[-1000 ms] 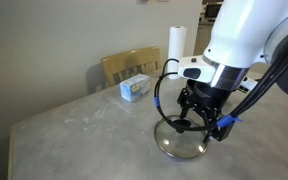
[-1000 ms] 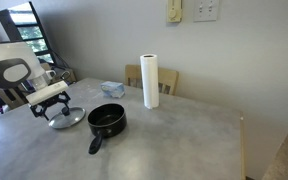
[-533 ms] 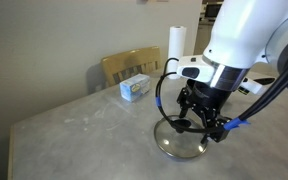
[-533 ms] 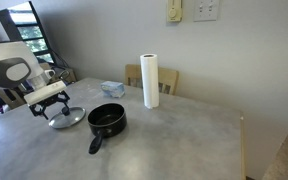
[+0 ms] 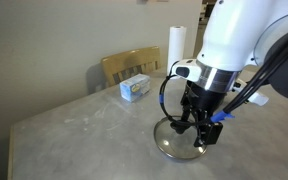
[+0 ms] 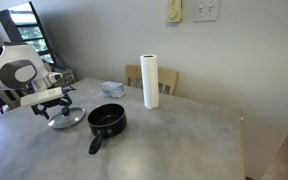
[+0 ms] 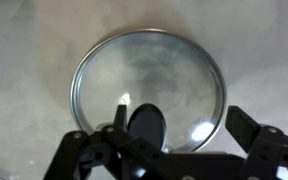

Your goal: Take the lid and put it on the pot

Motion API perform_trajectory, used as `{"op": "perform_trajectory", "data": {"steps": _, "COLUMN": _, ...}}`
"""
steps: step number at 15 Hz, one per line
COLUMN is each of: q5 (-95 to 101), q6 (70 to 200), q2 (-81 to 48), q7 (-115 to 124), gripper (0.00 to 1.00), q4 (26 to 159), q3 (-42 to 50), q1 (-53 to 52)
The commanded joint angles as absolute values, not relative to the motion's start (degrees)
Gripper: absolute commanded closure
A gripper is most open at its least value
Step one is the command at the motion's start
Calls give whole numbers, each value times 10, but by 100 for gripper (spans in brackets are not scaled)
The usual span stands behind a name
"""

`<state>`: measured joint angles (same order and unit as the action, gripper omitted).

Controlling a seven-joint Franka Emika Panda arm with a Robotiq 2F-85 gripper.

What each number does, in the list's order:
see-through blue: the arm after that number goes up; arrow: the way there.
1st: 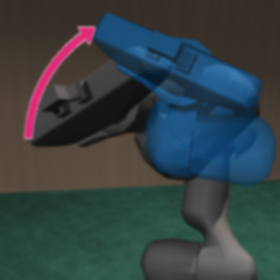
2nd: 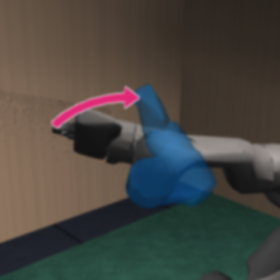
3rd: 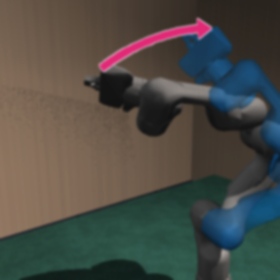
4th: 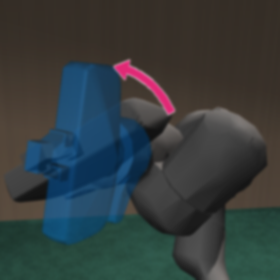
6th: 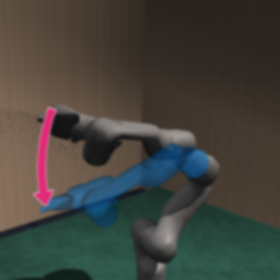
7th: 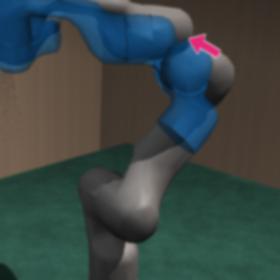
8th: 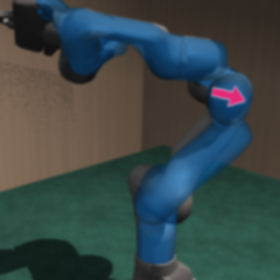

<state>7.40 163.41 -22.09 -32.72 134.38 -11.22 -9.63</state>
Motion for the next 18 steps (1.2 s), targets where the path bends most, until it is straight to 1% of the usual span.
{"op": "perform_trajectory", "data": {"steps": 1, "q5": 21, "q6": 1613, "q2": -257, "q7": -342, "gripper": 0, "q4": 1310, "q3": -187, "q1": -28}}
{"op": "perform_trajectory", "data": {"steps": 4, "q5": 25, "q6": 1624, "q2": -270, "q7": -340, "gripper": 0, "q4": 1300, "q3": -204, "q1": -12}}
{"op": "perform_trajectory", "data": {"steps": 7, "q5": 46, "q6": 1631, "q2": -276, "q7": -332, "gripper": 0, "q4": 1290, "q3": -195, "q1": -19}}
{"op": "perform_trajectory", "data": {"steps": 10, "q5": 83, "q6": 1633, "q2": -270, "q7": -317, "gripper": 0, "q4": 1288, "q3": -167, "q1": -40}}
{"op": "perform_trajectory", "data": {"steps": 14, "q5": 128, "q6": 1614, "q2": -266, "q7": -311, "gripper": 0, "q4": 1287, "q3": -148, "q1": -49}}
{"op": "perform_trajectory", "data": {"steps": 15, "q5": 129, "q6": 1614, "q2": -268, "q7": -313, "gripper": 9, "q4": 1287, "q3": -149, "q1": -46}}
{"op": "perform_trajectory", "data": {"steps": 16, "q5": 132, "q6": 1609, "q2": -268, "q7": -312, "gripper": 27, "q4": 1288, "q3": -148, "q1": -47}}
{"op": "perform_trajectory", "data": {"steps": 18, "q5": 116, "q6": 1601, "q2": -273, "q7": -321, "gripper": 41, "q4": 1289, "q3": -164, "q1": -36}}
